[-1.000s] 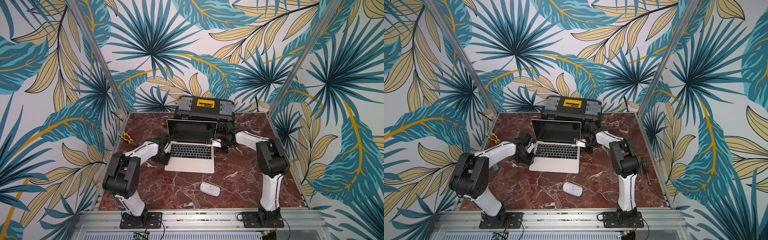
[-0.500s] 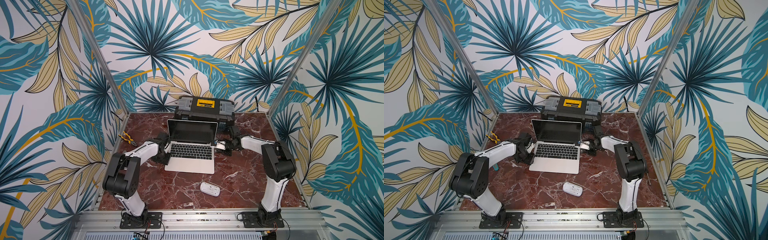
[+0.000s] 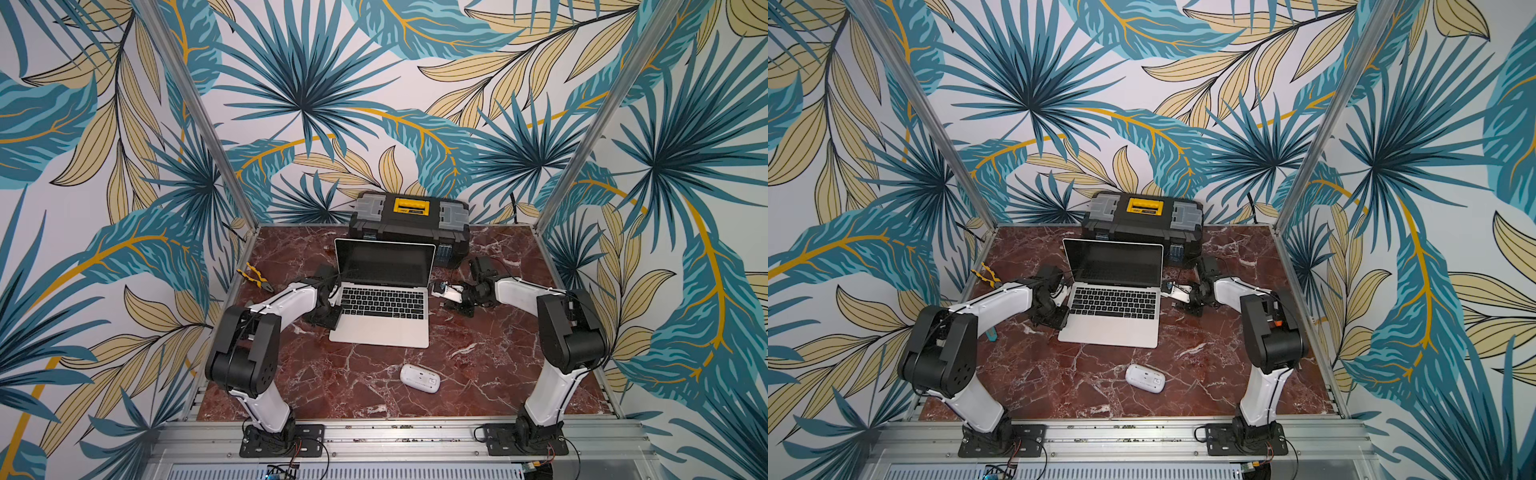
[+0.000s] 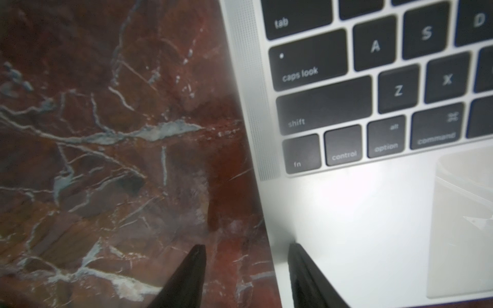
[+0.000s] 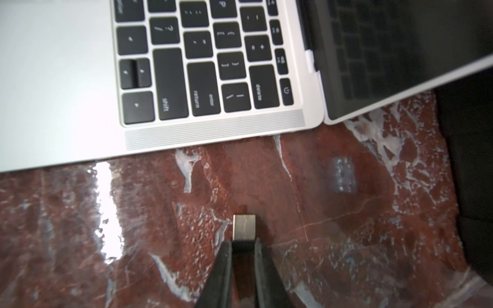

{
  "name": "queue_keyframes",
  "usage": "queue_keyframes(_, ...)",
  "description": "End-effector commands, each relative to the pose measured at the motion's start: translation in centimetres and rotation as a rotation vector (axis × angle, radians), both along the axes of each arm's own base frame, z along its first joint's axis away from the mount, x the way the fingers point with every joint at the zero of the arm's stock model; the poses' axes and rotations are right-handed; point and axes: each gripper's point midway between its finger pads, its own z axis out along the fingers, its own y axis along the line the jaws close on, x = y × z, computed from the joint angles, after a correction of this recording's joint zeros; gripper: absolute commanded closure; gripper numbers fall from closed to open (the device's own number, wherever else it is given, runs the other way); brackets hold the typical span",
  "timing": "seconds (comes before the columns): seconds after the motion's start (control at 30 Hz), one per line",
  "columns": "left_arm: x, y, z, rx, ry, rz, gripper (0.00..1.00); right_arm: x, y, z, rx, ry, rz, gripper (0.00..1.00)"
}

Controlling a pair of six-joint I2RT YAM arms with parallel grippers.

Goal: Remove the wireless mouse receiver from the laptop
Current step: Take out the USB plug from the USB port, then insert the USB plug into the mouse.

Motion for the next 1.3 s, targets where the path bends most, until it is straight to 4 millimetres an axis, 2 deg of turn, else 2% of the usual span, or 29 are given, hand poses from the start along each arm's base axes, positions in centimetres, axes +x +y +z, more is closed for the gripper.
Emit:
queue_keyframes(0.0,1.0,0.3,3.0,0.001,-0.1,0.034,0.46,-2.1,0.7,2.0,0.094,0.051,-0.055,1.0)
queue_keyframes(0.07,1.3,0.2,4.8,-0.023,-0.161,0.048,0.45,-3.0,1.0,3.4,0.15,0.028,-0.067,1.0)
queue_keyframes(0.2,1.2,-1.5,9.0,-0.163,-0.294,0.055,0.44,-4.5,2.6,8.6,0.321,-0.027,-0.085,1.0)
queue_keyframes(0.3,-0.1,-5.0,12.5,-0.426,-0.383,0.023,0.44,-7.3,3.7,11.6,0.442,-0.073,-0.049,1.0)
queue_keyframes(0.4,-2.0,-8.8,15.0,-0.715,-0.4,-0.014,0.43,-9.5,4.0,12.5,0.503,-0.086,-0.05,1.0)
queue_keyframes(0.47,-3.5,-10.6,15.9,-0.828,-0.394,-0.049,0.43,-10.8,4.2,12.7,0.518,-0.083,-0.053,1.0)
queue_keyframes(0.57,-6.0,-13.0,15.4,-0.879,-0.35,-0.116,0.43,-12.8,4.2,12.5,0.507,-0.059,-0.068,1.0)
queue_keyframes(0.7,-9.0,-15.2,12.9,-0.839,-0.294,-0.193,0.42,-15.0,4.0,12.2,0.489,-0.016,-0.097,1.0)
queue_keyframes(0.87,-10.4,-17.3,9.8,-0.835,-0.288,-0.241,0.41,-17.2,3.7,12.3,0.485,0.013,-0.091,1.0)
queue_keyframes(1.0,-11.1,-18.4,8.0,-0.879,-0.265,-0.245,0.41,-18.4,2.7,10.5,0.379,0.048,-0.104,1.0)
queue_keyframes(1.1,-11.7,-19.0,7.3,-0.912,-0.254,-0.246,0.41,-19.6,2.0,8.7,0.292,0.089,-0.096,1.0)
queue_keyframes(1.27,-12.4,-19.5,5.9,-0.905,-0.228,-0.239,0.41,-20.5,2.1,7.8,0.251,0.126,-0.08,1.0)
